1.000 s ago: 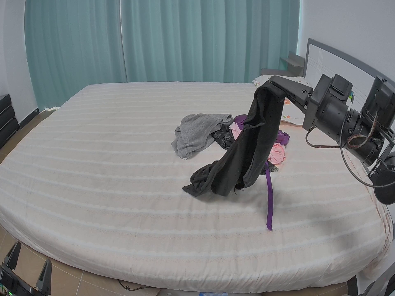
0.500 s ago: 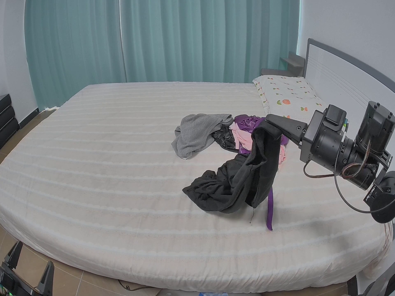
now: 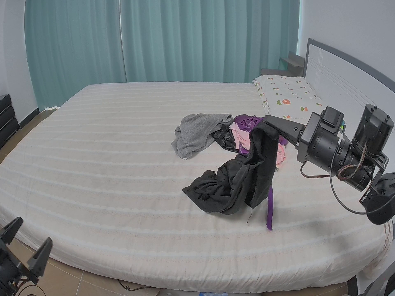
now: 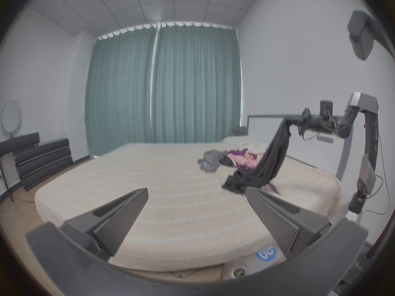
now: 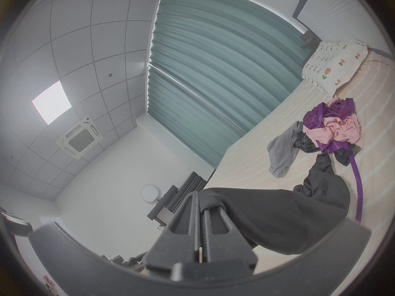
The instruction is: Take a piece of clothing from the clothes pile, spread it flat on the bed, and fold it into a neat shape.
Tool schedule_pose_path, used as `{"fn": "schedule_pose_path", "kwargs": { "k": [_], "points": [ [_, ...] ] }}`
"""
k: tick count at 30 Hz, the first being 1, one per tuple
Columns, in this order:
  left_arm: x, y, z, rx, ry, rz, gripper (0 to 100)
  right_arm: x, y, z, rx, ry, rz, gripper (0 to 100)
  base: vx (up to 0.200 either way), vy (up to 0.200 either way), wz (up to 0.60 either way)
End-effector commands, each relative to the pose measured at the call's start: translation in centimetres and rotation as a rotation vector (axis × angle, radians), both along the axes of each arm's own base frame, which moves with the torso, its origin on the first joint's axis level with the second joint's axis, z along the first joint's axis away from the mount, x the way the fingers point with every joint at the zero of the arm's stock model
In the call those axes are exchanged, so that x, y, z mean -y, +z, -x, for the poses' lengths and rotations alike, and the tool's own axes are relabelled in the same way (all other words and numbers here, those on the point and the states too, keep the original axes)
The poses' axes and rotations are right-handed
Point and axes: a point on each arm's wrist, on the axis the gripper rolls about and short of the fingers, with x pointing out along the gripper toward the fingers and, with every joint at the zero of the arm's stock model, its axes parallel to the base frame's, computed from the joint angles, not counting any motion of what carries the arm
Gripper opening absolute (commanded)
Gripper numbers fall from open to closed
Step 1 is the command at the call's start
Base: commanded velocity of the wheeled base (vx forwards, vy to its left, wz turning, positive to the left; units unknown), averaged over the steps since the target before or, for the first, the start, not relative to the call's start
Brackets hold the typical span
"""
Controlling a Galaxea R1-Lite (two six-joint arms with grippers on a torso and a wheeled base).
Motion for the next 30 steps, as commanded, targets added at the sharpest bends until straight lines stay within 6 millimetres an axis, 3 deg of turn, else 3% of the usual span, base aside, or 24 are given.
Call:
{"fn": "schedule_pose_path", "kwargs": {
  "k": [1, 2, 3, 6, 9, 14, 22, 26, 27, 30],
  "points": [
    [1.0, -1.5, -7.2, -0.416, -0.17, -0.058, 100, -0.5, 0.8, -0.9, 0.049, -0.014, -0.024, 0, 0.0, 0.0, 0.0],
    [1.0, -1.5, -7.2, -0.416, -0.17, -0.058, 100, -0.5, 0.8, -0.9, 0.049, -0.014, -0.024, 0, 0.0, 0.0, 0.0],
    [1.3, -2.2, -9.2, -0.468, -0.187, -0.058, 100, -0.5, 0.6, -1.1, 0.045, -0.015, -0.02, 0, 0.0, 0.0, 0.0],
    [2.4, -3.6, -11.5, -0.559, -0.248, -0.078, 100, -0.6, 0.7, -1.3, 0.052, -0.018, -0.017, 0, 0.0, 0.0, 0.0],
    [3.1, -3.9, -13.2, -0.564, -0.268, -0.079, 100, -0.6, 0.8, -1.3, 0.057, -0.02, -0.016, 0, 0.0, 0.0, 0.0],
    [5.3, -6.3, -16.9, -0.609, -0.318, -0.078, 100, -0.3, 1.4, -1.0, 0.087, -0.028, -0.018, 0, 0.0, 0.0, 0.0],
    [11.0, -9.7, -22.2, -0.577, -0.305, -0.106, 100, 0.1, 3.6, 0.6, 0.172, -0.02, -0.026, 0, 0.0, 0.0, 0.0],
    [13.3, -10.6, -23.9, -0.532, -0.31, -0.114, 100, 0.3, 4.1, 1.0, 0.19, -0.019, -0.035, 0, 0.0, 0.0, 0.0],
    [15.0, -11.0, -25.0, -0.513, -0.324, -0.106, 100, 0.2, 4.2, 1.1, 0.194, -0.015, -0.038, 0, 0.0, 0.0, 0.0],
    [16.9, -12.0, -26.8, -0.501, -0.334, -0.087, 100, 0.1, 4.3, 1.3, 0.198, -0.007, -0.041, 0, 0.0, 0.0, 0.0]
  ]
}}
